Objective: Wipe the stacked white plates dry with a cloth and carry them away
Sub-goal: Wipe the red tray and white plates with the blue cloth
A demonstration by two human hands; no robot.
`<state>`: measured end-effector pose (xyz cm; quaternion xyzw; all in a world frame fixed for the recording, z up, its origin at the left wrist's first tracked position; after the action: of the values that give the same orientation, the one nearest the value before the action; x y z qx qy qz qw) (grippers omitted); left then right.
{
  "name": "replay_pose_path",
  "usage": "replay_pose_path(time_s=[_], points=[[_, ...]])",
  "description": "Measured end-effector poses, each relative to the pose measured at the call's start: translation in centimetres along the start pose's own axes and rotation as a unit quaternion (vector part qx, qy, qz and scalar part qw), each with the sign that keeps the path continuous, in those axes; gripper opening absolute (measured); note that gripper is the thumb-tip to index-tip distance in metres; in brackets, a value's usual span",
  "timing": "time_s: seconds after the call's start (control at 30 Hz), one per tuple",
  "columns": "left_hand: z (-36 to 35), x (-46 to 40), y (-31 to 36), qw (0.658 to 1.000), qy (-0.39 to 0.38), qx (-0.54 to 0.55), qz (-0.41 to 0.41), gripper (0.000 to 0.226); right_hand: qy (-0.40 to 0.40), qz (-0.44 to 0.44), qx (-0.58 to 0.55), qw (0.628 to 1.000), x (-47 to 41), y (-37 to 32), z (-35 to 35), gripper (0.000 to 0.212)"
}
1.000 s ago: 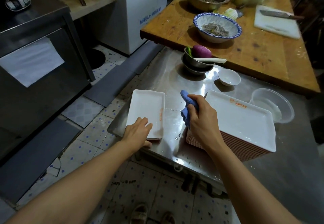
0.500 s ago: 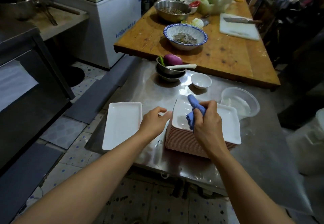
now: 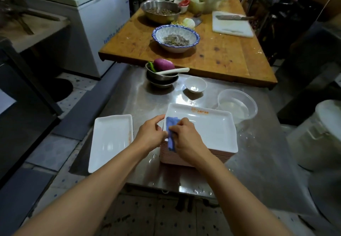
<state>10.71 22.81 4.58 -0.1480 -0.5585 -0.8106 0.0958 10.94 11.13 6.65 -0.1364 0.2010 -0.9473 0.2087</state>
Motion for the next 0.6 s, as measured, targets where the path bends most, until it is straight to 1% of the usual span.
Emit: replay_pose_path(time_s=[0.1, 0.23, 0.4, 0.53, 0.6], points=[[-0.1, 0.0, 0.1, 1.000, 0.000, -0.024, -0.010, 0.066, 0.015, -0.014, -0.026, 0.999, -1.9, 0.8, 0.7, 0.036], [-0.1, 0.0, 0.1, 0.998, 0.013, -0.055, -0.016, 0.067, 0.059, -0.019, 0.056, 0.997, -4.3, 1.7, 1.3, 0.045], [-0.2, -0.1, 0.3, 0.997, 0.019, -0.079, -0.015, 0.062, 0.091, -0.038, 0.118, 0.988, -3.2, 4.5, 2.5, 0.046], [-0.2, -0.1, 0.3, 0.997, 0.022, -0.071, -0.013, 0.061, 0.124, -0.112, 0.125, 0.978, -0.4, 9.2, 4.9, 0.037], [-0.3, 0.0, 0.4, 0.997, 0.027, -0.078, -0.014, 0.060, 0.118, -0.139, 0.156, 0.971, 0.8, 10.7, 5.7, 0.037]])
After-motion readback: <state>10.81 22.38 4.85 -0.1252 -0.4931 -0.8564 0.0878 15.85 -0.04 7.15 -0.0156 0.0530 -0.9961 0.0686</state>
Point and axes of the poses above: each hand's wrist, its own x-axis away from the middle knuckle, its own z-axis out of the back of the hand, y = z × x, the point moved 4 cm from there along -x, towards the middle knuckle, and after that the axes turned 7 degrees about -y, right-handed, at the moved point
